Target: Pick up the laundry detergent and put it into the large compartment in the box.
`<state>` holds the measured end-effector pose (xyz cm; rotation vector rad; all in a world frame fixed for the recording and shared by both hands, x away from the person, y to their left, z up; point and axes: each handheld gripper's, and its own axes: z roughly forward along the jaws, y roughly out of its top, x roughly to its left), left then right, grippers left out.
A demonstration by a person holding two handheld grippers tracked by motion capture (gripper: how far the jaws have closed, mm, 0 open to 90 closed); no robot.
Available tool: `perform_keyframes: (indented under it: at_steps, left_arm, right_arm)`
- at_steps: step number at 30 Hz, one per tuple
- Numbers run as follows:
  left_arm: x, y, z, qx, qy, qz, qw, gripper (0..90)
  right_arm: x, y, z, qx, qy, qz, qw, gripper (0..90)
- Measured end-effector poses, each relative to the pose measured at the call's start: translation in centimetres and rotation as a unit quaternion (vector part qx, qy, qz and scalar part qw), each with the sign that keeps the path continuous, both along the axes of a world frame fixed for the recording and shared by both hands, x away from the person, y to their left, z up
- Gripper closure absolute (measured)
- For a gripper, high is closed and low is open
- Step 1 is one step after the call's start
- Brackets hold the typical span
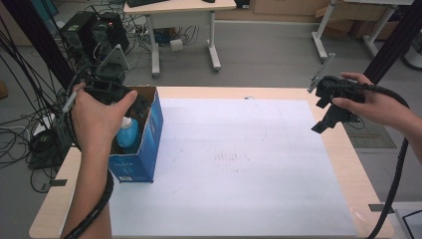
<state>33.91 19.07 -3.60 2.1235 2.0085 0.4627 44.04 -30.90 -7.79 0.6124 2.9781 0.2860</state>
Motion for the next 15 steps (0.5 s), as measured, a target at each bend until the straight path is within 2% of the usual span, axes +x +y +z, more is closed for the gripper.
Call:
perform_keyframes:
  at_steps: [2, 4, 15]
  left_arm:
    - [-0.7, -0.8, 0.5, -0.002, -0.011, -0.011, 0.9999, 6.6]
    - [-0.7, -1.0, 0.6, 0.000, -0.012, -0.014, 0.9998, 6.3]
    - [-0.9, -4.7, 0.6, -0.002, -0.020, -0.062, 0.9979, 6.0]
  right_arm:
    - [0.0, -0.1, 0.1, 0.001, -0.002, -0.002, 1.0000, 3.4]
    - [0.0, -0.1, 0.2, 0.002, -0.003, -0.002, 1.0000, 3.4]
    - [-0.1, -0.5, 0.6, 0.006, -0.005, -0.005, 1.0000, 3.4]
